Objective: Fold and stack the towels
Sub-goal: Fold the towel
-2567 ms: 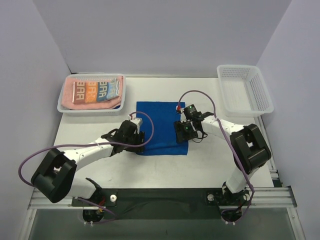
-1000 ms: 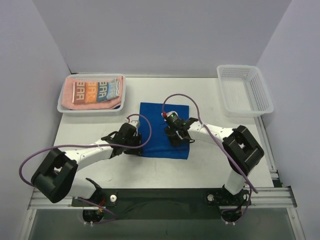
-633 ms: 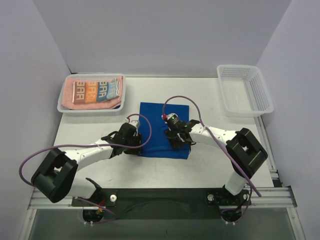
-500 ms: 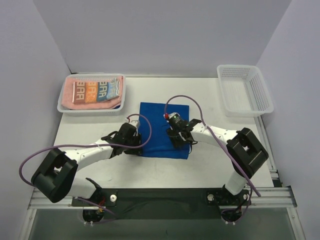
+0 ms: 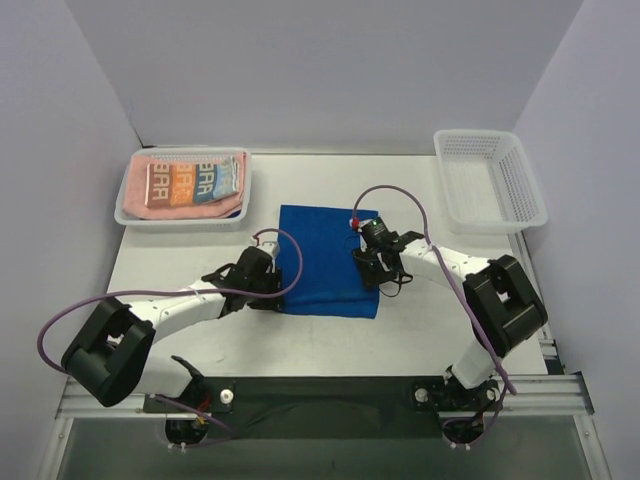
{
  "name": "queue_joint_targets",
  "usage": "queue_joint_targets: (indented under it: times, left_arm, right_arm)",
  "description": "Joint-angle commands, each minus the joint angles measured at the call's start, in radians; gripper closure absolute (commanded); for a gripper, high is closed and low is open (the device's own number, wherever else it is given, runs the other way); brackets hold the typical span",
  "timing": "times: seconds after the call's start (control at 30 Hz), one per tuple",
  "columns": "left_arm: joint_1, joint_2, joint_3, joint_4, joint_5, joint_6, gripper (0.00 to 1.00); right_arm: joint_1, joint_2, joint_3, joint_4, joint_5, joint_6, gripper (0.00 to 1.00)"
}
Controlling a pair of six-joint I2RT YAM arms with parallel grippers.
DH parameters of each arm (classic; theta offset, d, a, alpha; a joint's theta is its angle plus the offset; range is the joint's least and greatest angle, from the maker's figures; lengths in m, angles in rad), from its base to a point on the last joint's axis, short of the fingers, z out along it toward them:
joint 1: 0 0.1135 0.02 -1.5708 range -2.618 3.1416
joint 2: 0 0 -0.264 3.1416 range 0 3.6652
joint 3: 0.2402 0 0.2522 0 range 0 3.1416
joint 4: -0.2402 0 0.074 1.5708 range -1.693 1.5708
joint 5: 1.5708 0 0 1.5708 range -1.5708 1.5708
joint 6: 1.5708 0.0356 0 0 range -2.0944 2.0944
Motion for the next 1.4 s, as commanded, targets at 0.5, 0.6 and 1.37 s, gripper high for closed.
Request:
queue_joint_targets:
  times: [0.5,0.6,1.37]
  left_arm:
    - [0.000,-0.015,-0.005,-0.005,0.016,-0.007,0.55]
    - [0.001,-0.018,-0.008,-0.007,0.010,-0.007,0.55]
    - [0.003,-0.019,-0.016,-0.005,0.007,-0.024,0.54]
  right_arm:
    - [-0.001,-0.048,-0.028,-0.015,-0.044,0.005,0.92]
    - [0.001,-0.093,-0.035,-0.027,-0.045,0.002,0.92]
    - [0.057,-0.378,-0.325,-0.038,-0.148,0.186,0.82]
